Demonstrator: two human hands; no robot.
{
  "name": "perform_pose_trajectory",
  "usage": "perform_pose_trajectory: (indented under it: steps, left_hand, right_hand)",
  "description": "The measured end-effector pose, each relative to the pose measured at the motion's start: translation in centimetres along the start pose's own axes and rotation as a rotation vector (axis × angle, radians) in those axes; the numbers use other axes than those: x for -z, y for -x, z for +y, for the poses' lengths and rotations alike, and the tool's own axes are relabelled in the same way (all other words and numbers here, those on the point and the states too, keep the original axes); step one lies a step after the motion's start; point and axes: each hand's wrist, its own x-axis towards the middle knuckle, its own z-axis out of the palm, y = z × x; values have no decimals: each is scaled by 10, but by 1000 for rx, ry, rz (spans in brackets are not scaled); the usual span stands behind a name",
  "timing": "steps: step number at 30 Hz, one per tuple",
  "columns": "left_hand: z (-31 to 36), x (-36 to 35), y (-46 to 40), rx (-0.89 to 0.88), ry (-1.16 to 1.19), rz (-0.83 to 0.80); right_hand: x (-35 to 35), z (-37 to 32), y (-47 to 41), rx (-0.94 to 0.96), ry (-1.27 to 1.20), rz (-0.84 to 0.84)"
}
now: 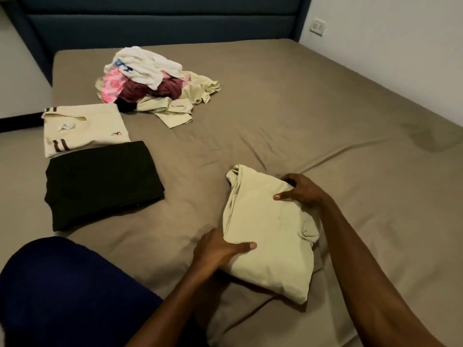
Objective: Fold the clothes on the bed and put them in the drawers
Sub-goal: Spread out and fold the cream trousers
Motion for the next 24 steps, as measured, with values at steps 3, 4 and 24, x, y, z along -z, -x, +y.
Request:
perform_pose_trajectory:
  steps: [3,4,24]
  left_hand:
    - [6,34,-14,-36,57,-84]
    - [6,51,-23,-46,83,-62]
    - [-37,77,-51,37,717,389]
  right_hand:
    - [5,-9,-5,-62,-30,-111]
    - [6,-9,-6,-91,-82,-119]
    - [-44,-37,53,-32,-504,152]
